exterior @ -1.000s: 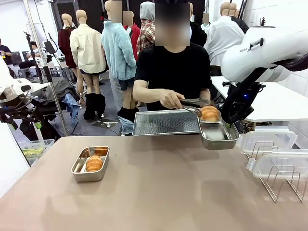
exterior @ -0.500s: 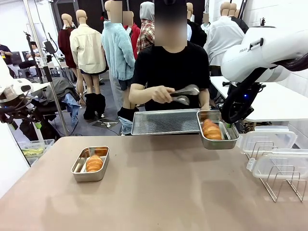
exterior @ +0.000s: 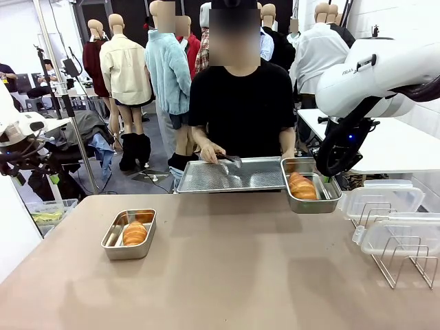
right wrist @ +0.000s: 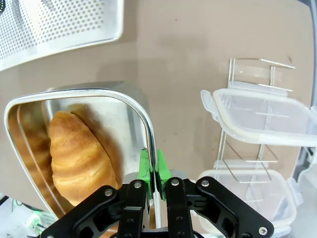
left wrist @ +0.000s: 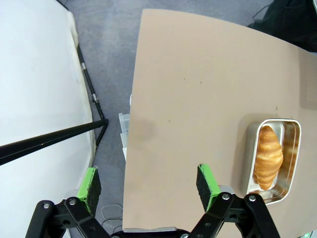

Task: Place the bread in airtight containers.
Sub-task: Once an object is inside an Airtight Container , place the container in the center of the table.

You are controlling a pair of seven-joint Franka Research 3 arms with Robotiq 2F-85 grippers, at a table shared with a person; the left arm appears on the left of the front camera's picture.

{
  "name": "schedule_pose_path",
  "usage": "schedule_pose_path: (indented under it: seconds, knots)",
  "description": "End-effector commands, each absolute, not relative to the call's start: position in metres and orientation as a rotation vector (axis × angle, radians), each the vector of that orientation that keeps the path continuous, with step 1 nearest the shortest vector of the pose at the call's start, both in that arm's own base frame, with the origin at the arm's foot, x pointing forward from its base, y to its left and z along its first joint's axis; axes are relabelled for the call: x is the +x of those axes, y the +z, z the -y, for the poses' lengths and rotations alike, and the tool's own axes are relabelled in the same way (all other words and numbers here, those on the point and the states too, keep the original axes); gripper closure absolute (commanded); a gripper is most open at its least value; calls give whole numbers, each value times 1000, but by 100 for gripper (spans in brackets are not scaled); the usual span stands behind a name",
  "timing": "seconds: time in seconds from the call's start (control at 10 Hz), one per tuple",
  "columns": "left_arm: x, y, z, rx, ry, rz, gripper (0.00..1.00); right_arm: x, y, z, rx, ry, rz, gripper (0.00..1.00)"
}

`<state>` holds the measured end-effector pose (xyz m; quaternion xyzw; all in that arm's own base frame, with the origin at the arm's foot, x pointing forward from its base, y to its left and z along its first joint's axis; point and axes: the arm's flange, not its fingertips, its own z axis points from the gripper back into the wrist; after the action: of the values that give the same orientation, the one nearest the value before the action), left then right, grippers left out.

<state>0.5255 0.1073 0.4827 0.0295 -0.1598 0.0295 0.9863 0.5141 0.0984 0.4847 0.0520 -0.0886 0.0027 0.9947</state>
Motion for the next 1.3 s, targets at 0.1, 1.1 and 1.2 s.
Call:
schedule_pose_path:
  seconds: [0.1,1.1,1.2]
  knots:
    - [525,485,-106,77,67,322,0,513,488,-98,106,4,184,100]
    - [525,485,-106,77,67,322,0,513,488,-98,106,4,184,100]
    - [525,485,-106,77,67,322,0,513,488,-98,106,4,184,100]
